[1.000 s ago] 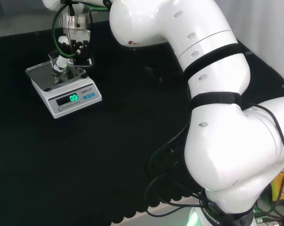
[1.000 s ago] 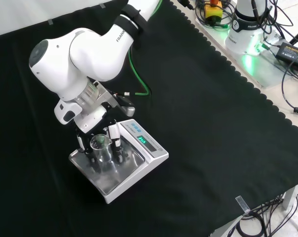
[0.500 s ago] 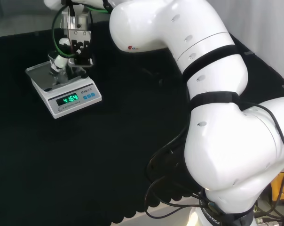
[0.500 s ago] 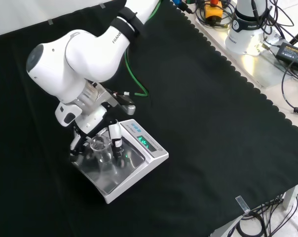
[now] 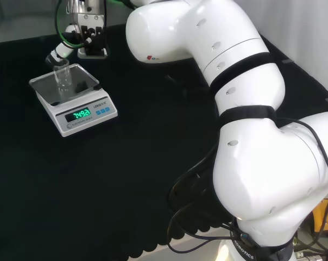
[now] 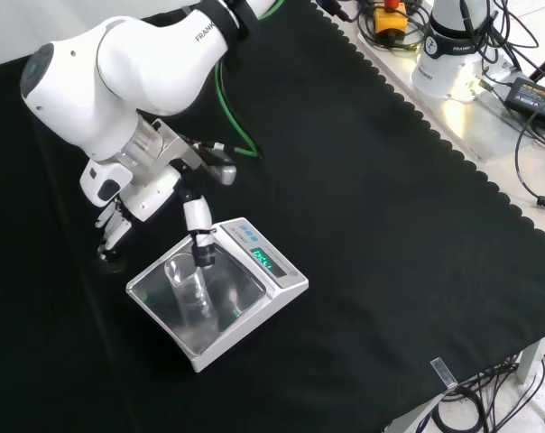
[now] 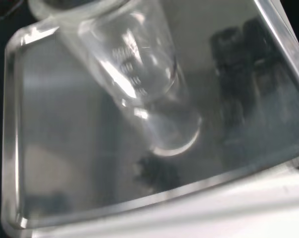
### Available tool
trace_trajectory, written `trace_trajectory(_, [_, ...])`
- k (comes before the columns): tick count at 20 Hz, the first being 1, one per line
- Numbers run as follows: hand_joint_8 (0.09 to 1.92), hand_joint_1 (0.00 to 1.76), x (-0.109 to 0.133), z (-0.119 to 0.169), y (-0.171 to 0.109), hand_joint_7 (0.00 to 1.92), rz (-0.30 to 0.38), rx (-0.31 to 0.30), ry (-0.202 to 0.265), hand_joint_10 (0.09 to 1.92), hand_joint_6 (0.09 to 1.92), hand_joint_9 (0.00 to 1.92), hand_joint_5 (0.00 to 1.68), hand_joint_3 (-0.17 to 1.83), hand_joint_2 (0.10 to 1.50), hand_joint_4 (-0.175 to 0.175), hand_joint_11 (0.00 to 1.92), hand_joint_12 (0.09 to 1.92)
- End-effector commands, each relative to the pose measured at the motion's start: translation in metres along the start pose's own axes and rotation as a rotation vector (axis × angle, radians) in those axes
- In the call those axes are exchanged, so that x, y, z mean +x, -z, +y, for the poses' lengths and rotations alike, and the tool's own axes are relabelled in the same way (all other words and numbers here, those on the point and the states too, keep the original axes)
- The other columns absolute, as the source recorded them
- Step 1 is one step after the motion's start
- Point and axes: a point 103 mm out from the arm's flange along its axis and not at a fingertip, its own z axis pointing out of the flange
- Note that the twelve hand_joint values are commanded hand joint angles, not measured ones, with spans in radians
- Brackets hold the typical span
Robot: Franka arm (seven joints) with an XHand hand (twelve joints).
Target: Put the beaker on the electronic balance.
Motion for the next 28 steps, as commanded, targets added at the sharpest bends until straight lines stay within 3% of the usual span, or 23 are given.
trace_trajectory(1, [0.20, 0.51, -0.034, -0.059, 0.026, 0.00, 0.148, 0.072, 0.118, 0.09, 0.09, 0.13, 0.08, 0.09, 0.69, -0.125, 0.00, 1.45])
trace_trajectory(5, [0.41, 0.51, -0.080, -0.097, 0.052, 0.00, 0.493, 0.079, 0.315, 0.09, 0.09, 0.15, 0.13, 0.06, 0.71, -0.131, 0.00, 1.45])
trace_trajectory(6, [0.50, 0.51, -0.093, -0.108, 0.059, 0.00, 0.561, 0.071, 0.366, 0.22, 0.09, 0.12, 0.15, 0.05, 0.72, -0.133, 0.00, 1.46])
trace_trajectory(7, [0.57, 0.51, -0.105, -0.117, 0.066, 0.00, 0.601, 0.054, 0.398, 0.39, 0.09, 0.07, 0.17, 0.04, 0.73, -0.134, 0.00, 1.48])
trace_trajectory(9, [0.68, 0.52, -0.127, -0.136, 0.079, 0.00, 0.641, 0.018, 0.418, 0.63, 0.09, 0.02, 0.20, 0.03, 0.74, -0.134, 0.00, 1.50])
trace_trajectory(14, [0.82, 0.53, -0.151, -0.170, 0.122, 0.01, 0.682, -0.105, 0.385, 0.84, 0.09, 0.00, 0.25, 0.02, 0.75, -0.132, 0.02, 1.55])
trace_trajectory(19, [0.86, 0.54, -0.123, -0.162, 0.147, 0.05, 0.693, -0.208, 0.368, 0.91, 0.09, 0.00, 0.28, 0.02, 0.76, -0.129, 0.06, 1.55])
trace_trajectory(20, [0.87, 0.54, -0.153, -0.180, 0.137, 0.06, 0.697, -0.236, 0.372, 0.93, 0.09, 0.00, 0.29, 0.02, 0.76, -0.127, 0.08, 1.54])
trace_trajectory(21, [0.87, 0.54, -0.174, -0.193, 0.129, 0.08, 0.688, -0.243, 0.373, 0.95, 0.09, 0.02, 0.31, 0.02, 0.76, -0.124, 0.10, 1.54])
trace_trajectory(23, [0.88, 0.55, -0.183, -0.196, 0.121, 0.13, 0.657, -0.224, 0.370, 0.97, 0.09, 0.07, 0.35, 0.02, 0.77, -0.118, 0.13, 1.53])
trace_trajectory(28, [0.89, 0.57, -0.142, -0.169, 0.111, 0.18, 0.585, -0.145, 0.358, 0.98, 0.09, 0.11, 0.39, 0.02, 0.78, -0.115, 0.16, 1.52])
